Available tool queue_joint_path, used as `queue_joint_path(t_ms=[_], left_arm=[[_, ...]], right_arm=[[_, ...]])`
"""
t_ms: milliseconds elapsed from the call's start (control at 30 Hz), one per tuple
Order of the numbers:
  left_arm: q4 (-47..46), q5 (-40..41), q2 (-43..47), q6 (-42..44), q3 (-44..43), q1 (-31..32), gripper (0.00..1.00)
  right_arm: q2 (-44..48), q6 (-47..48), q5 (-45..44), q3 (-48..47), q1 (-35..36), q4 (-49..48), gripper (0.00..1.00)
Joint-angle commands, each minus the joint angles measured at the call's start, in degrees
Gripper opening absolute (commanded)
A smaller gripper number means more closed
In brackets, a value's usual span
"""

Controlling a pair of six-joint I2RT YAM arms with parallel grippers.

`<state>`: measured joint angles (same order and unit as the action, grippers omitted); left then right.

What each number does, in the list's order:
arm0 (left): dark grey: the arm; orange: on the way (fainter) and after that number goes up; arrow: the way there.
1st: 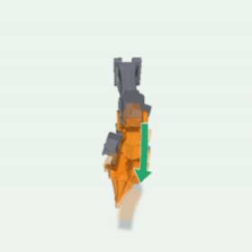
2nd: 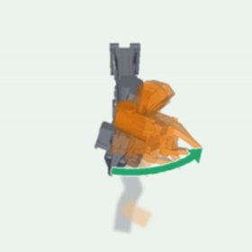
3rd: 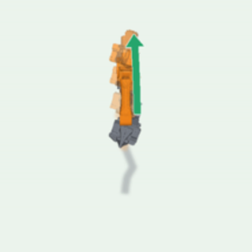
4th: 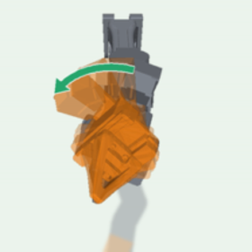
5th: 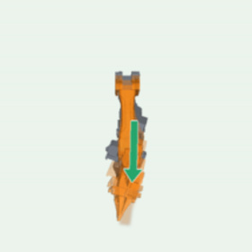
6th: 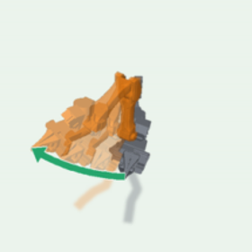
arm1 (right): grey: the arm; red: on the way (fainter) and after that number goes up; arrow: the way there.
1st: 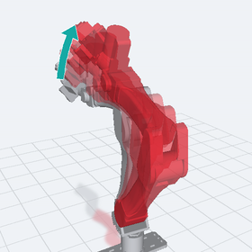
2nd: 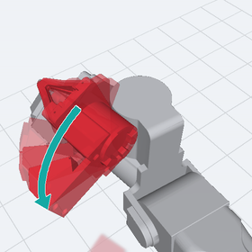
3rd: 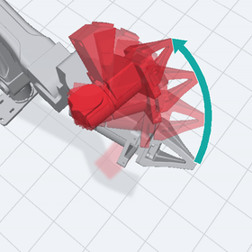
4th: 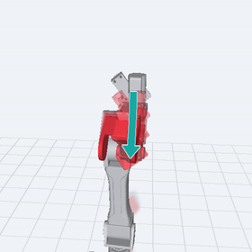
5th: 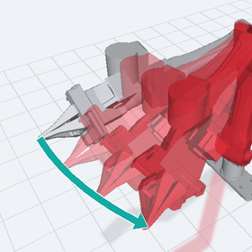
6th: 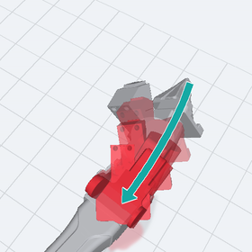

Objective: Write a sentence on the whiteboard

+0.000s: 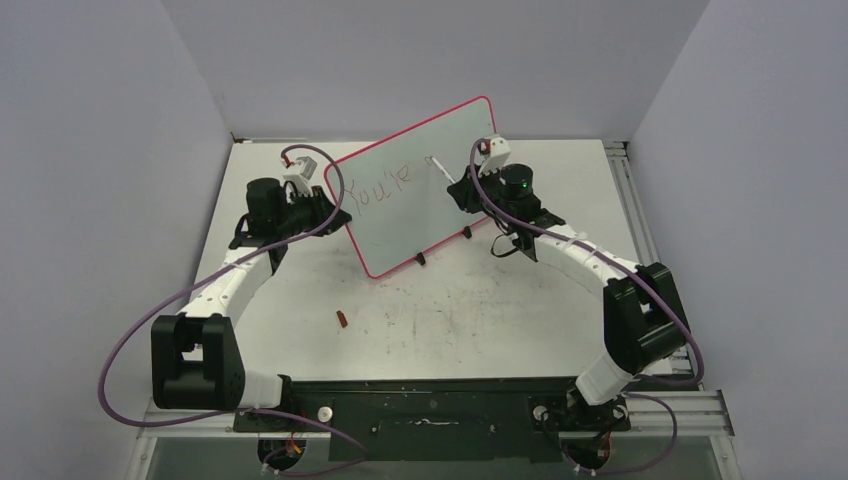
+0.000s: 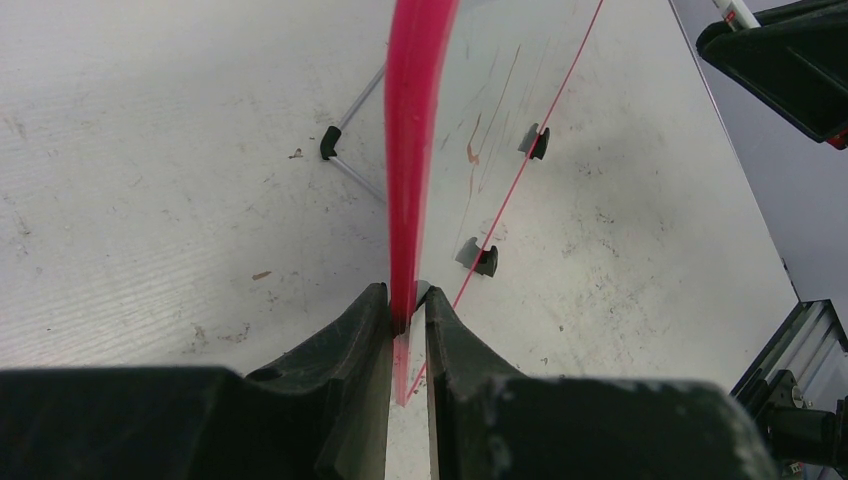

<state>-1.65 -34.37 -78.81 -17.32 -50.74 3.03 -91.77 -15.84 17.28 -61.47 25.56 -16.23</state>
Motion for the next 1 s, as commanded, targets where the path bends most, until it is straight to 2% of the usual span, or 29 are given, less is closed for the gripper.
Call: queue_joint_path(t_ms=[0,667,967], left_arm=[[-0.4,0.4,0.1,0.7,-1.9,0.4,0.0],[-0.3,0.5,0.3,0.7,-2.0,0.4,0.0],[-0.2,0.7,0.2,0.8,-2.0,0.4,0.0]], right_arm=[[-0.9,0.5,0.0,-3.0,0.3,-2.4,0.05],[1.0,0.2,-1.6,3.0,0.5,-1.6,0.05],[1.2,0.3,-4.6,2.7,0.4,-1.1,0.05]])
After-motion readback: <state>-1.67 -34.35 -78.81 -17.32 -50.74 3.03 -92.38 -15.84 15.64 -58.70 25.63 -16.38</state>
